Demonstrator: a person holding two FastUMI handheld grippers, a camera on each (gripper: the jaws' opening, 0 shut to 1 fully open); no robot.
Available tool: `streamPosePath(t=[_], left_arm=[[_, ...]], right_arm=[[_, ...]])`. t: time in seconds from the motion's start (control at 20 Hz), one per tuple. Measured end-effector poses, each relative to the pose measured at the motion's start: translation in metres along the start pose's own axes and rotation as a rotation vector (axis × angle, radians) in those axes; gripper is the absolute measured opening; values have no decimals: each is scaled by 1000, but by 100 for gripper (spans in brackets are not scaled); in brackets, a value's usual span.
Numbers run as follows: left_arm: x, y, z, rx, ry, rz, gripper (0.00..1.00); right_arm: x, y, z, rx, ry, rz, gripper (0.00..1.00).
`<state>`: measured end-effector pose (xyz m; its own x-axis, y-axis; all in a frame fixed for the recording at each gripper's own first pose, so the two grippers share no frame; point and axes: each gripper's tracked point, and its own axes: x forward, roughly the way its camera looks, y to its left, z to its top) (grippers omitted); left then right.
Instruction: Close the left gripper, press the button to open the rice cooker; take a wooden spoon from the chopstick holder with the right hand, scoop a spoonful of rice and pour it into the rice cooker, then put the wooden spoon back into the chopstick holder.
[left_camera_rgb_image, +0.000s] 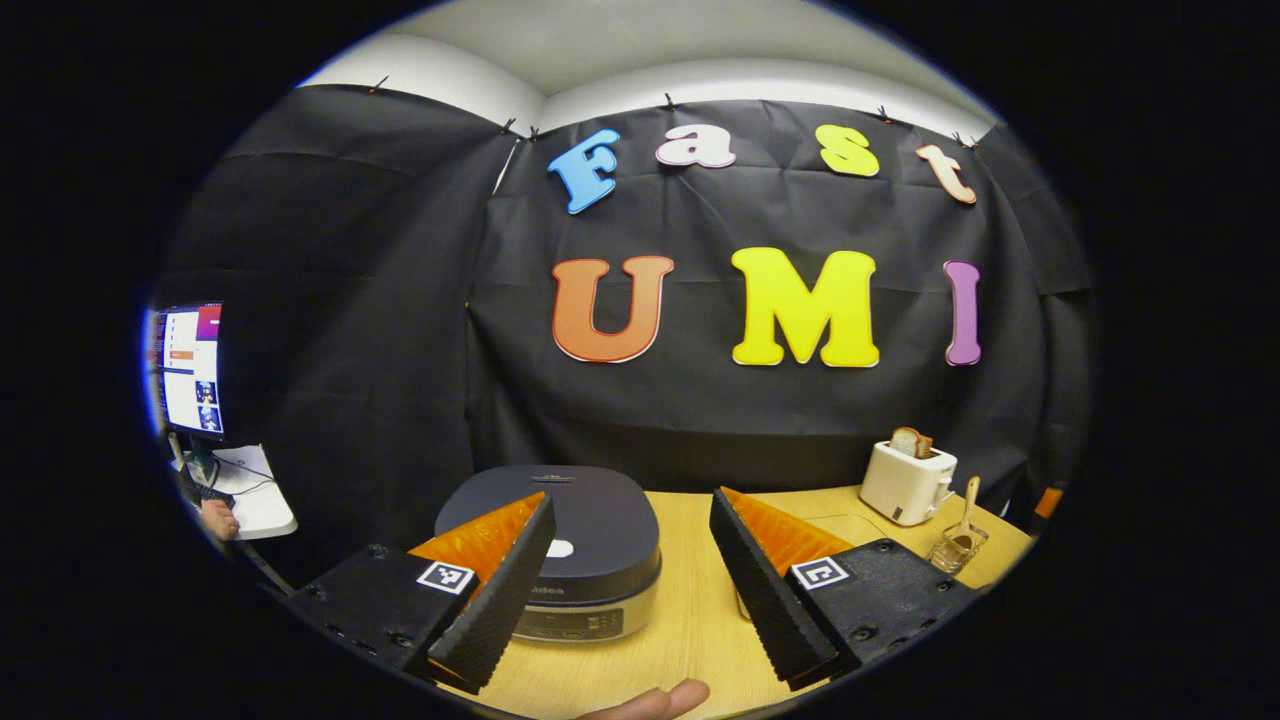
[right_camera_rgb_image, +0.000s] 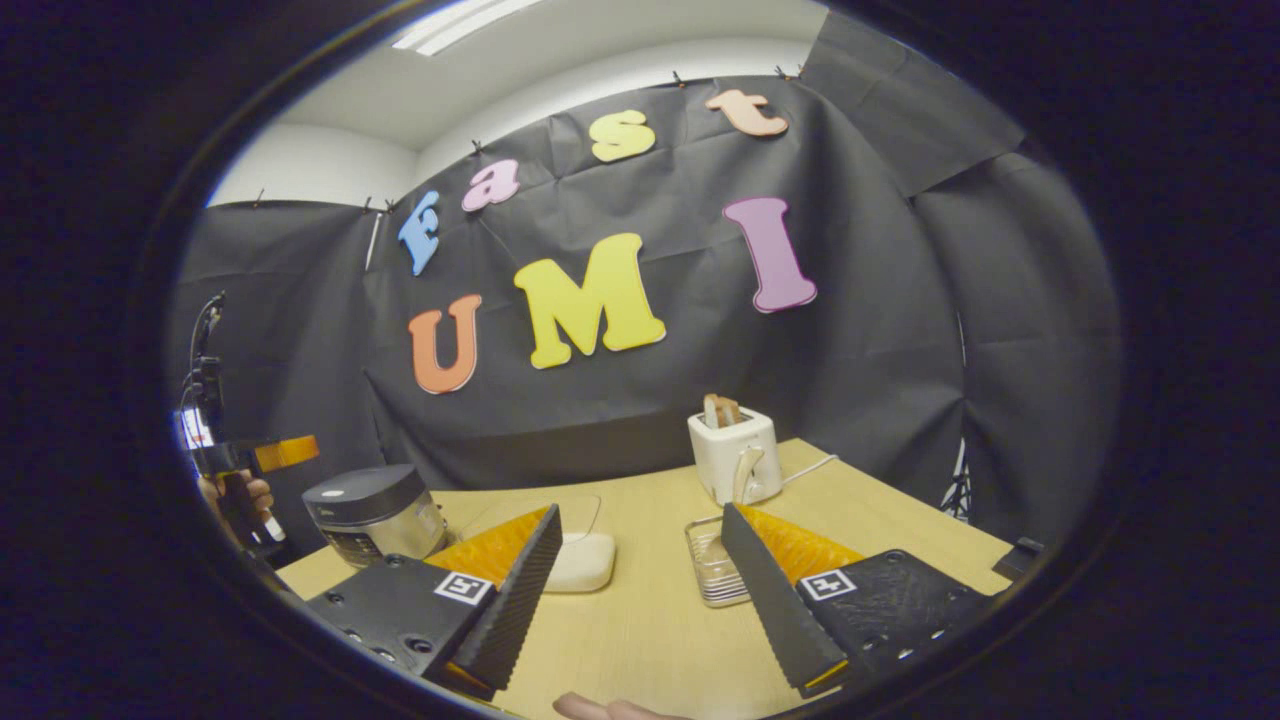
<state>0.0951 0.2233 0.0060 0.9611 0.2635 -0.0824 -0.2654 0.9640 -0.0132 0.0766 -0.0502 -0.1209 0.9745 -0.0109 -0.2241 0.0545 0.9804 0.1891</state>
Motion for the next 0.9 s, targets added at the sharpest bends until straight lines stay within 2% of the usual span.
streamPosePath(t=[0.1,0.15,0.3,0.4,0.45,0.55,0.65,0.7,0.75,0.9], left_arm=[[15,16,3,-8,10,26,99],[23,25,0,-11,28,35,98],[40,34,-15,-8,99,29,87],[47,27,-25,-2,149,-27,65],[49,22,-29,0,174,-51,44],[54,23,-41,9,214,-68,20],[56,32,-48,20,241,-46,3],[57,33,-50,22,246,-43,3],[58,36,-52,18,256,-35,3],[64,43,-64,-3,300,-29,3]], right_arm=[[9,-5,-8,10,20,-5,92],[12,-7,-9,16,25,-3,95],[21,-4,-11,19,27,27,95],[25,0,-14,16,27,54,95],[26,0,-16,11,26,62,95],[29,1,-19,-4,23,71,95],[32,3,-27,-25,34,82,95],[32,7,-31,-30,43,109,92],[32,12,-37,-27,57,134,95],[36,9,-42,-32,71,140,95]])
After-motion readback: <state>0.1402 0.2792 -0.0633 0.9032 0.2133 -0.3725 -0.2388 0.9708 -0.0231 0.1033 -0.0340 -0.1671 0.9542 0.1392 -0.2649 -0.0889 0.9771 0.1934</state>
